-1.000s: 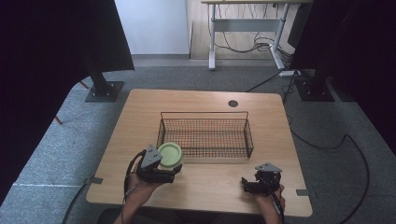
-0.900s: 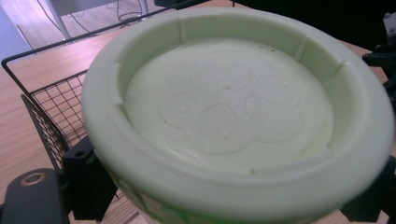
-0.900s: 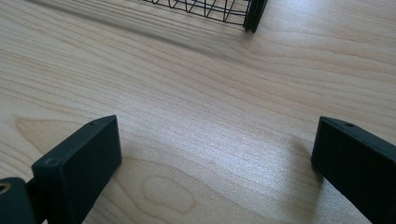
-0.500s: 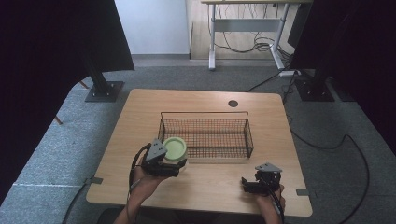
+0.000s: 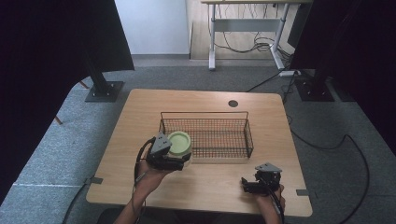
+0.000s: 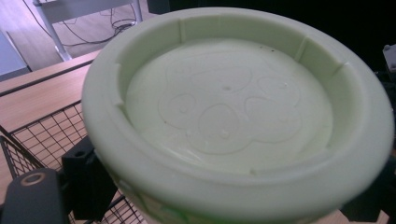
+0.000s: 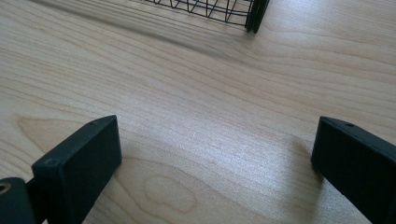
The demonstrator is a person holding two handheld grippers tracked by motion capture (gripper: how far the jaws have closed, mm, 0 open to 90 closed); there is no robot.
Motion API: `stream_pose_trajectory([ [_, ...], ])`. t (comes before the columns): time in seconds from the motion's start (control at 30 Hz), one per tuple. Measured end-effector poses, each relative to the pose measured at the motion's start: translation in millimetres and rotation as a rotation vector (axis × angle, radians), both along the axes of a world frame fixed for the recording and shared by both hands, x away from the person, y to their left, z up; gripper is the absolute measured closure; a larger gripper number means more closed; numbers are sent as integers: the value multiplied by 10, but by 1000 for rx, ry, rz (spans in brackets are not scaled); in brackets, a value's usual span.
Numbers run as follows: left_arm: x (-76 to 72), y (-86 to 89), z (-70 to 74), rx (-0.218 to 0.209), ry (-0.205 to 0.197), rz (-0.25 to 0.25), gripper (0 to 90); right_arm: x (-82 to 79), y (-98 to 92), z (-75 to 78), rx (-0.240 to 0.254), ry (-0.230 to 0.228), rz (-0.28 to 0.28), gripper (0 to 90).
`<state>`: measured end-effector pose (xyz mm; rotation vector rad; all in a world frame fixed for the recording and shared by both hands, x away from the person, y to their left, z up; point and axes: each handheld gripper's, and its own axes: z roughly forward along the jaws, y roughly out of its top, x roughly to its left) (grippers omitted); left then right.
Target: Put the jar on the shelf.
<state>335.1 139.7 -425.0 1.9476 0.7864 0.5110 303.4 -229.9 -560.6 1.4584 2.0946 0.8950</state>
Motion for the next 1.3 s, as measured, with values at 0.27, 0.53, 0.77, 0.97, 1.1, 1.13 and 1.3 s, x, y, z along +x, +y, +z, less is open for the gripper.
stream_pose_trajectory([
  [0.27, 96, -86, 82, 0, -9, -2, 119, 0, 0, 0, 0, 0, 1, 12],
  [0.53, 203, -174, 118, -1, -5, -3, 119, 0, 1, 0, 0, 0, 2, 12],
  [0.77, 315, -223, 130, 5, -2, 9, 119, -1, 2, 0, 0, 0, 5, 13],
  [0.97, 403, -229, 138, -3, -2, 26, 119, 0, 2, 0, 0, 0, 6, 12],
  [1.1, 452, -238, 158, -8, -7, 37, 119, 0, 3, 0, 0, 0, 6, 12],
  [1.13, 465, -242, 163, -9, -9, 38, 119, 0, 4, 0, 0, 0, 6, 12],
  [1.3, 530, -276, 165, -8, -11, 47, 119, 2, 6, 0, 0, 0, 6, 12],
])
